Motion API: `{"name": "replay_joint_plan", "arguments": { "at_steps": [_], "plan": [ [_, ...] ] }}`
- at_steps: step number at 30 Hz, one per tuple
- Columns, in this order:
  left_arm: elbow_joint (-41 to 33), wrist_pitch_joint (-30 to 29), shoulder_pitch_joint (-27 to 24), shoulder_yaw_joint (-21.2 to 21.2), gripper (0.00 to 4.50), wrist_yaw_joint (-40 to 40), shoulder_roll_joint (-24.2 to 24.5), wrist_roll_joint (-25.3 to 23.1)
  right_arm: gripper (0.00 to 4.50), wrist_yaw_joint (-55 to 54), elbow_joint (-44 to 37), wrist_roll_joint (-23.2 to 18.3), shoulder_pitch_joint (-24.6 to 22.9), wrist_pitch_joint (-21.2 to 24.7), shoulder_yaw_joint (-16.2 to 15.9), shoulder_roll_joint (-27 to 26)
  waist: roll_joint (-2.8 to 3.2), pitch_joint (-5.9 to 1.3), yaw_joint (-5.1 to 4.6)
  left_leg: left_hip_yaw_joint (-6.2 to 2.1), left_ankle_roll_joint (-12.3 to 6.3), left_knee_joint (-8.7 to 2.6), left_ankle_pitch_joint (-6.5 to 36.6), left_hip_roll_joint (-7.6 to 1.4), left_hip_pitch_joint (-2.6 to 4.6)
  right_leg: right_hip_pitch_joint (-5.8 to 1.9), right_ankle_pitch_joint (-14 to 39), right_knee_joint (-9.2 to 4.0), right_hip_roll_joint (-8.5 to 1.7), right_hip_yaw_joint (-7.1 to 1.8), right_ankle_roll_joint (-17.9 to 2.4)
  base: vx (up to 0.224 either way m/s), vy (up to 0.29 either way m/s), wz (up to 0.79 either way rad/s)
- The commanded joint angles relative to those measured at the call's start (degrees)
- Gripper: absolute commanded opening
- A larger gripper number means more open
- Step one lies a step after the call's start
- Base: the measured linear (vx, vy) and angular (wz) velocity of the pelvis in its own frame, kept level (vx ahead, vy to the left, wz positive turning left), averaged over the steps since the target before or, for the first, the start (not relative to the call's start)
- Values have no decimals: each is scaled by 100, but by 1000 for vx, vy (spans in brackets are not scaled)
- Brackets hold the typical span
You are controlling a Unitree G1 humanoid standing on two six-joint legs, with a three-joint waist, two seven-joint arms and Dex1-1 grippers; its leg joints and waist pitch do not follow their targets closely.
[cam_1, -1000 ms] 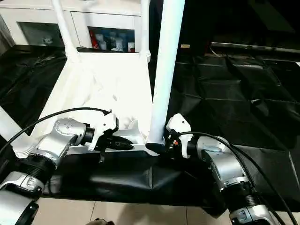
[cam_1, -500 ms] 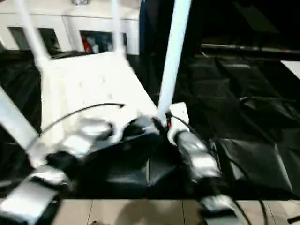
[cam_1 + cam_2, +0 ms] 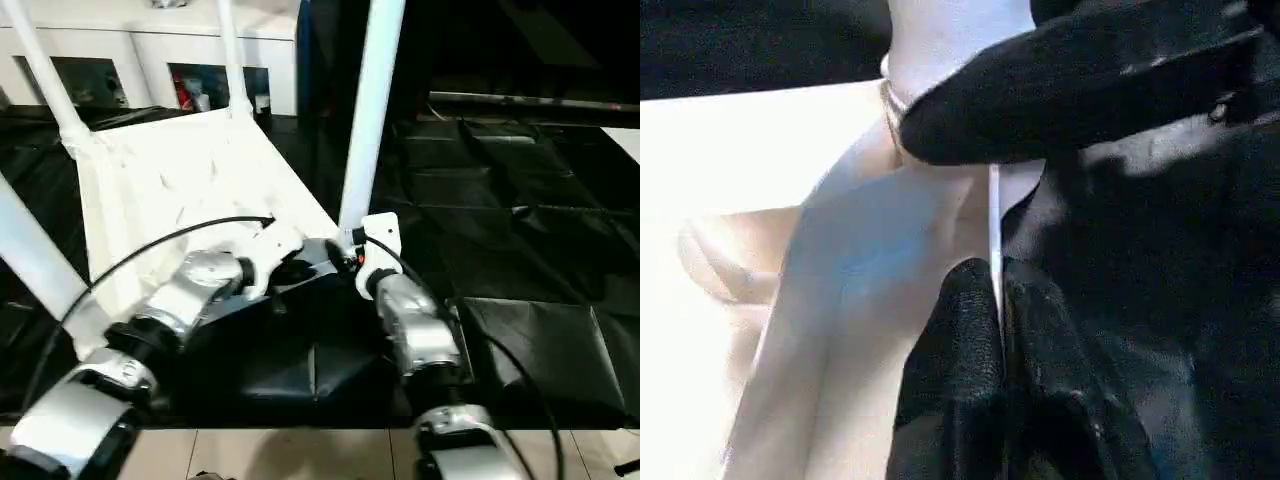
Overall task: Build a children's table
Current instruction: Rotate leg to tighten
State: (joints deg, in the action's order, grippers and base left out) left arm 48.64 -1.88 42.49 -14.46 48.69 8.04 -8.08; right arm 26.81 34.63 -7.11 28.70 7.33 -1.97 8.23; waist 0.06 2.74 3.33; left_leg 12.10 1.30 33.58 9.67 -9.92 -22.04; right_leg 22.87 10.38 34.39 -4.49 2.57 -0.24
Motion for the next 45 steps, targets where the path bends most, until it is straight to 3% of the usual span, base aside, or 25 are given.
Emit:
{"name": "replay_joint_plan", "arguments": {
  "at_steps": [1,6,10,17,18,20,21,33,40,43,44,45],
  "plan": [
    [-84,296,-167,-208,0,629,151,53,405,915,-490,-112,-85,119,-403,212,-54,-341,25,-209,-229,-411,1528,-340,116,-217,1513,-472,-430,-238,-1101,0,0,0],
    [-508,279,-368,-117,0,1825,563,526,405,2331,-1253,-256,-486,274,-785,1040,-48,-339,101,-180,-324,-399,1343,-367,129,-228,1069,-417,-414,-227,-1301,0,0,0],
    [-937,-156,-526,-77,0,2660,922,869,405,2981,-1623,-549,-610,703,-797,1406,-39,-348,183,-169,-305,-402,1309,-407,150,-218,1043,-387,-428,-230,-1373,0,0,0],
    [-939,-120,-552,-1,0,2758,1079,910,405,3246,-1668,-529,-586,769,-877,1538,-35,-338,182,-181,-127,-413,1440,-386,148,-199,1306,-410,-448,-234,-1330,0,0,0],
    [-993,-162,-581,10,0,2770,1100,924,405,3265,-1660,-511,-568,808,-909,1541,-102,-342,178,-174,-148,-409,1383,-384,140,-210,1260,-406,-441,-229,-1323,0,0,0],
    [-1054,-216,-612,14,0,2793,1118,936,388,3288,-1649,-479,-554,841,-948,1542,-61,-346,194,-177,-173,-401,1282,-392,143,-203,1182,-386,-450,-233,-1338,0,0,0],
    [-1091,-247,-636,5,0,2810,1130,933,388,3317,-1622,-402,-550,826,-1007,1541,-72,-344,191,-174,-194,-397,1247,-386,136,-206,1147,-383,-446,-231,-1342,0,0,0],
    [-1124,-252,-647,1,0,2713,1091,938,284,3272,-1582,-337,-589,757,-1046,1461,-78,-347,195,-169,-233,-380,1150,-374,133,-210,1114,-380,-439,-227,-1324,0,0,0],
    [-979,-237,-621,-5,0,2375,980,820,268,2719,-1344,-256,-615,711,-886,1216,-71,-346,170,-172,-199,-380,1202,-371,130,-200,1158,-382,-444,-232,-1335,0,0,0],
    [-477,-220,-456,21,0,1176,508,498,267,1491,-934,-45,-515,950,-667,721,-83,-296,117,-191,-41,-406,1557,-350,156,-165,1816,-471,-450,-235,-1220,0,0,0],
    [-457,-237,-447,24,0,1121,474,492,267,1417,-918,-36,-511,957,-653,686,-90,-291,87,-215,74,-419,1772,-344,178,-156,2242,-505,-461,-225,-1117,0,0,0],
    [-346,-334,-396,19,0,774,244,440,267,877,-823,-11,-478,1018,-523,420,-100,-296,54,-244,132,-432,1807,-344,151,-184,2411,-502,-468,-222,-1019,0,0,0]
  ]
}}
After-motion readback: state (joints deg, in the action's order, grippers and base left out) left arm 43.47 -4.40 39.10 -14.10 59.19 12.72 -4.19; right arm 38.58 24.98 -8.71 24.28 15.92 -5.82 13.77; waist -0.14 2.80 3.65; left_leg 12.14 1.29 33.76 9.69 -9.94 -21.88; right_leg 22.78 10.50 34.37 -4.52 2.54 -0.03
